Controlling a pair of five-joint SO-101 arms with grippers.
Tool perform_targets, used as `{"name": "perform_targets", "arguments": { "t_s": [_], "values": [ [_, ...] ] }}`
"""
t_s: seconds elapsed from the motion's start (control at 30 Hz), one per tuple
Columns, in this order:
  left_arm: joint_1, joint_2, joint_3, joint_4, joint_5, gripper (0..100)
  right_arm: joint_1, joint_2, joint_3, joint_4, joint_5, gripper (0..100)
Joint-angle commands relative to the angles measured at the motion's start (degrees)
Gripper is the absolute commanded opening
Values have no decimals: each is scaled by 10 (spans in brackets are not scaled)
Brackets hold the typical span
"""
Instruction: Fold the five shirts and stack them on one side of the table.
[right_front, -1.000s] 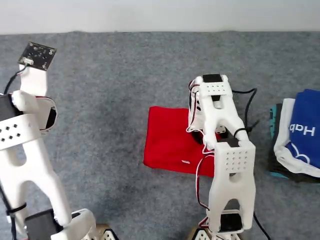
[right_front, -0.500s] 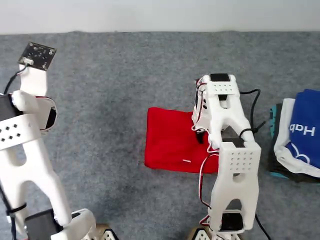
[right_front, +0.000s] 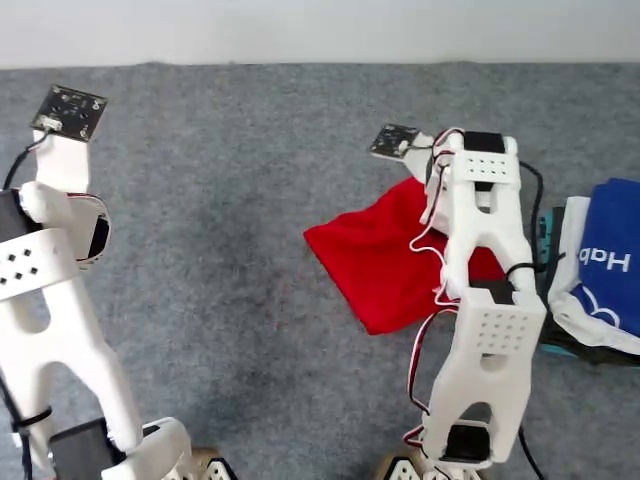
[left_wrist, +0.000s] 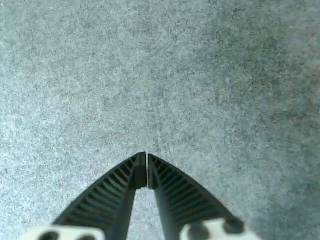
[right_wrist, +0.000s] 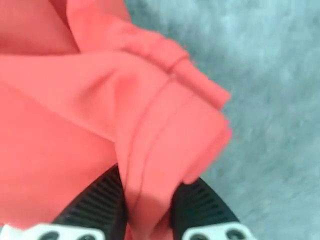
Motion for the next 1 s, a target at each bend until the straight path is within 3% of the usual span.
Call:
{"name": "perform_targets", "arguments": {
  "t_s": [0.0, 0.17, 0.23, 0.4, 0.63, 0.8, 0.97],
  "values": [
    [-1, -27, -4, 3, -1, 13, -20, -22, -30, -27, 23, 9],
    [-2, -27, -2, 11, -1, 13, -48, -9, -30, -36, 22, 22],
    [-2, -27, -2, 11, -1, 13, -55, -12, -30, -36, -17, 86],
    [-2, -27, -2, 11, -1, 13, -52, -27, -55, -37, -267, 303],
    [-2, -27, -2, 11, -3, 13, -56, -65, -98, -22, -630, 325],
    [-2, -27, -2, 11, -3, 13, -58, -84, -98, 29, -789, 328],
    [-2, -27, -2, 11, -3, 13, -66, -99, -98, 102, -867, 328]
  ]
}}
